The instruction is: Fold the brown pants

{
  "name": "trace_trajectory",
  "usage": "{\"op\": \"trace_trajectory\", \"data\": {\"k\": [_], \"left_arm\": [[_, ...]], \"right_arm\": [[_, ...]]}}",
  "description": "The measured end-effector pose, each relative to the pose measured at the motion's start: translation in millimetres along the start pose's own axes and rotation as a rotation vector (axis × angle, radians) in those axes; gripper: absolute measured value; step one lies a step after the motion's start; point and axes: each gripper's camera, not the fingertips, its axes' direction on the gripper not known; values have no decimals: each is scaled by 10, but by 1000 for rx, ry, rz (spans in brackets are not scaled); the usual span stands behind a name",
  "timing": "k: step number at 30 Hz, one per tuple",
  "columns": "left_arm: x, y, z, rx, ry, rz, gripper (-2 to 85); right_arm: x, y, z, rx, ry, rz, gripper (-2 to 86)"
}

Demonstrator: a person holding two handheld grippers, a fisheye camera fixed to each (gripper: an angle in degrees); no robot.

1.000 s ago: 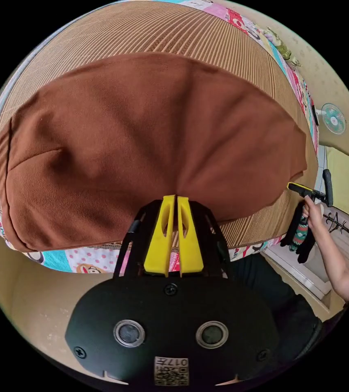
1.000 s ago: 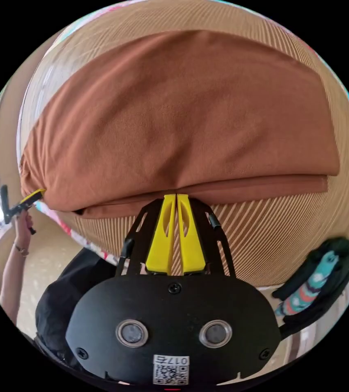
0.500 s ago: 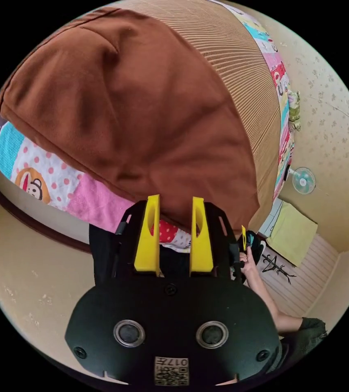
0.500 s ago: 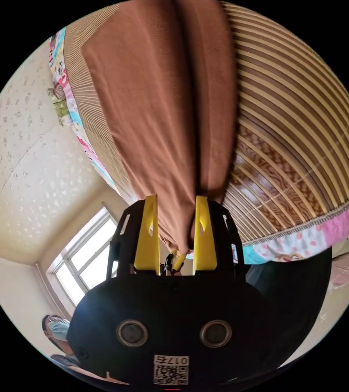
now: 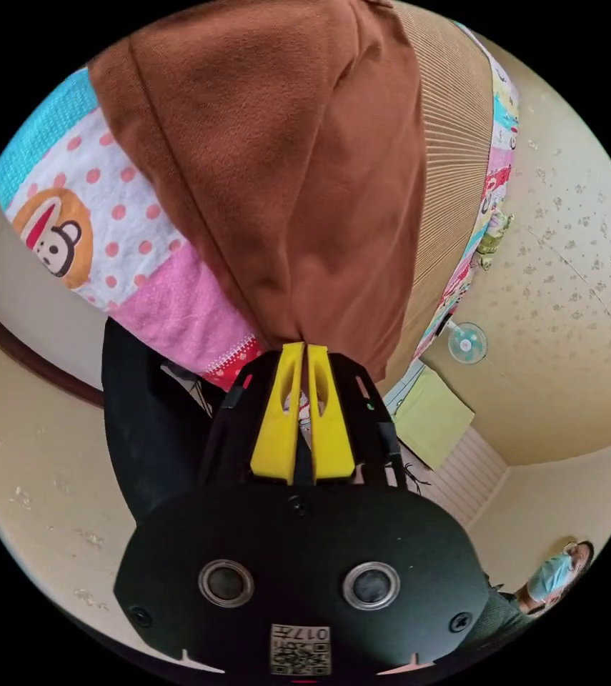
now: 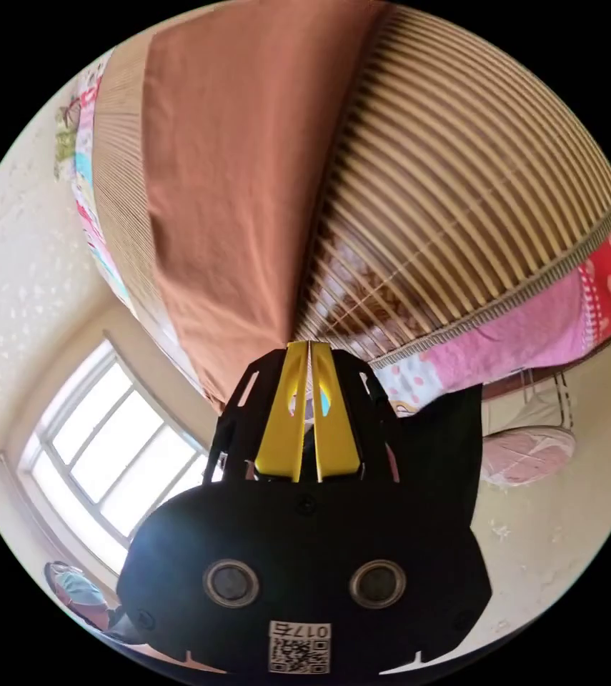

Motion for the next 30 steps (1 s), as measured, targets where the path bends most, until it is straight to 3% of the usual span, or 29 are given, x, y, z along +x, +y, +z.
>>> {"op": "trace_trajectory", "data": {"k": [3,6,9,14,17,21,23,25,30], "left_arm": [[-133,149,-422,226,33,38,72],[-353,219,-874,475,-1,-59,129],[-568,92,-1106,586,32,-111,150],[-635,-263,-1092,529,-71,-65,149],[-699,-285,-1049,478,-136,-45,83],[-1080,-226,-1222,423,184,159,11],[-1278,-214,-1303,403,196,233,2],[-1469,-207,-1320,394,339,272,-3],[-429,13,-1150,253,389,793,-4]], "right_arm": [[-28,98,-181,69,-62,16,18],[-99,216,-281,72,-60,24,18],[-84,375,-361,85,-54,18,17],[232,734,-529,133,-140,81,14],[419,931,-667,203,-242,106,8],[614,1069,-770,262,-319,151,5],[688,1103,-783,290,-368,166,4],[708,1100,-758,303,-418,173,4],[596,994,-618,301,-599,124,4]]}}
